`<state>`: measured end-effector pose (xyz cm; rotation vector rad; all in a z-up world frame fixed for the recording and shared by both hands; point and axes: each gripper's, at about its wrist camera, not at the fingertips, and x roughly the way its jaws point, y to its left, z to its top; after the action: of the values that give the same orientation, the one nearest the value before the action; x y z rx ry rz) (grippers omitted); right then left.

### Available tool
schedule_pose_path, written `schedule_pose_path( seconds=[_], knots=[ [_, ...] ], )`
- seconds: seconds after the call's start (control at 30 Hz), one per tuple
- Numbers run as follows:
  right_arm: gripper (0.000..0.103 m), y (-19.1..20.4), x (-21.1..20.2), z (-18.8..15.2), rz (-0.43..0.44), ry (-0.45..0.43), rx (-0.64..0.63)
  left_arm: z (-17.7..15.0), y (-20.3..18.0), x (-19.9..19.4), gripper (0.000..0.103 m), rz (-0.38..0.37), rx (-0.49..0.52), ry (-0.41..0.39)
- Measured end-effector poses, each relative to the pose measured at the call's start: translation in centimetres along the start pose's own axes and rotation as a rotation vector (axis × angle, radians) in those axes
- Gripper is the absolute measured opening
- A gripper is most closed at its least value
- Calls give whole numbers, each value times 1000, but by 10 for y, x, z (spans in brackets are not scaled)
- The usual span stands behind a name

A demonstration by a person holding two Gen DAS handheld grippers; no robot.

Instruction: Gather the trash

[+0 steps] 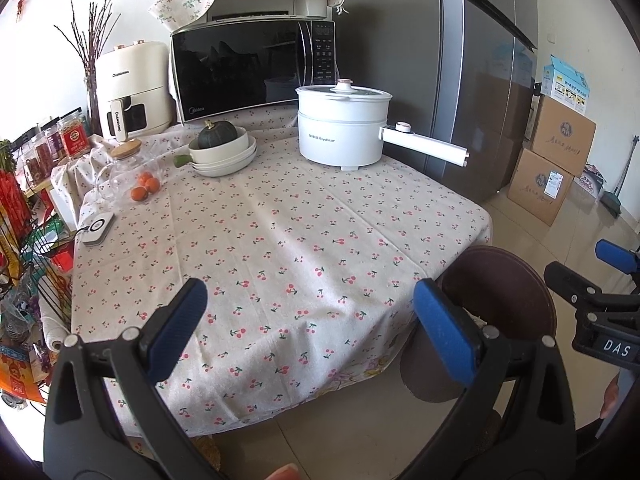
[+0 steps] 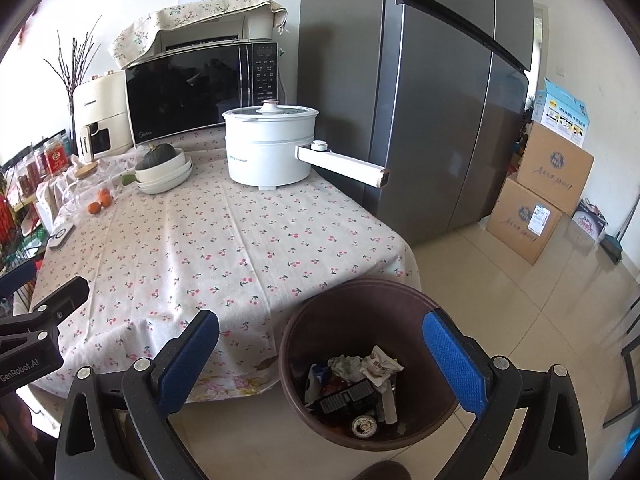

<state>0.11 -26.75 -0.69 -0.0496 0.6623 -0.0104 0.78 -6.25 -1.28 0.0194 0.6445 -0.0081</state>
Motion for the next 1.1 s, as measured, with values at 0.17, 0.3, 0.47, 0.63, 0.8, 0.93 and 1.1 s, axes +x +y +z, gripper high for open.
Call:
schedule_pose_path(
  seconds=[0.17, 0.3, 0.47, 0.63, 0.8, 0.93, 1.1],
  knots=[
    [103, 0, 0, 0, -1, 2, -1, 0, -1, 0, 102, -5, 0, 3],
    [103, -1, 0, 0, -3, 4, 1, 0, -3, 0, 102, -8, 3, 5],
    [103, -1, 0, 0, -4, 5, 1, -1, -3, 0, 102, -9, 3, 7],
    [103, -1, 0, 0, -3, 6, 2, -1, -3, 0, 102, -11, 3, 7],
    [103, -3, 0, -1, -6, 8, 6, -1, -4, 0, 102, -12, 3, 10],
    [103, -3, 1, -1, -5, 8, 5, -2, -5, -1, 102, -14, 4, 9],
    [103, -3, 1, -1, -5, 9, 4, -2, -5, 0, 102, -15, 3, 10]
  ],
)
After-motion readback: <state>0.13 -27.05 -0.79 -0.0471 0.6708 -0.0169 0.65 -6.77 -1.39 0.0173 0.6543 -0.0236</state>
